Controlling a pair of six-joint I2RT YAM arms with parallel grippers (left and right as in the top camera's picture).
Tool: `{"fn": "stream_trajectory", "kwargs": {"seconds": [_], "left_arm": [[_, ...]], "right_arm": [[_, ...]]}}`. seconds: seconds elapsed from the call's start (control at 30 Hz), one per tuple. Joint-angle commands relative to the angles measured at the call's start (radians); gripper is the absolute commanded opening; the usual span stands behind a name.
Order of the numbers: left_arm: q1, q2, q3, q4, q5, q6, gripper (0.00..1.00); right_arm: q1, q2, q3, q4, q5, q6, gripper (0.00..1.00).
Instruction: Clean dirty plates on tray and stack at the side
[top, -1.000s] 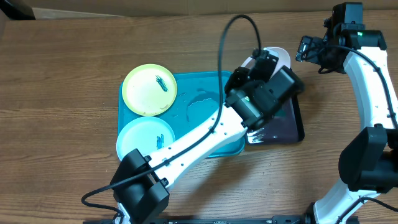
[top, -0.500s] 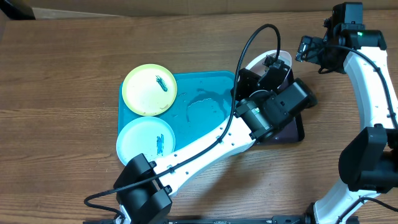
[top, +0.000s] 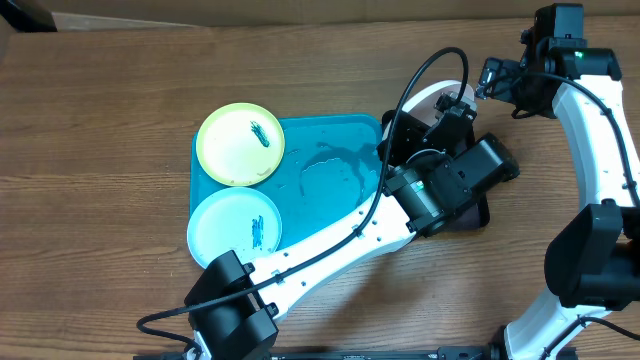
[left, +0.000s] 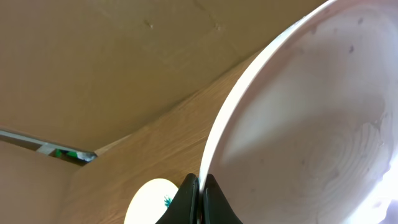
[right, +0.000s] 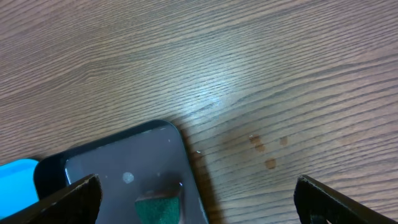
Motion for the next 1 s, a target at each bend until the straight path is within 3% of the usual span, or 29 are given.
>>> {"fn": "stream_trajectory", "kwargs": {"seconds": [0.0, 0.53, 0.67, 0.97], "left_arm": [[-0.018, 0.007, 0.025, -0.004, -0.024, 0.014, 0.04], [-0.058, 0.010, 0.025, -0.061, -0.014, 0.048, 0.04], [-0.053, 0.009, 0.024, -0.081, 0.028, 0.006, 0.04], [-0.080, 0.005, 0.024, -0.159, -0.031, -0.066, 0.04]], "right_arm": [[0.002, -0.016, 0.018, 0.006, 0.003, 0.002, 1.00], [0.002, -0.016, 0.018, 0.006, 0.003, 0.003, 1.00], [0.002, -0.016, 0.018, 0.006, 0.003, 0.003, 1.00], [0.002, -0.016, 0.018, 0.006, 0.003, 0.002, 1.00]]}}
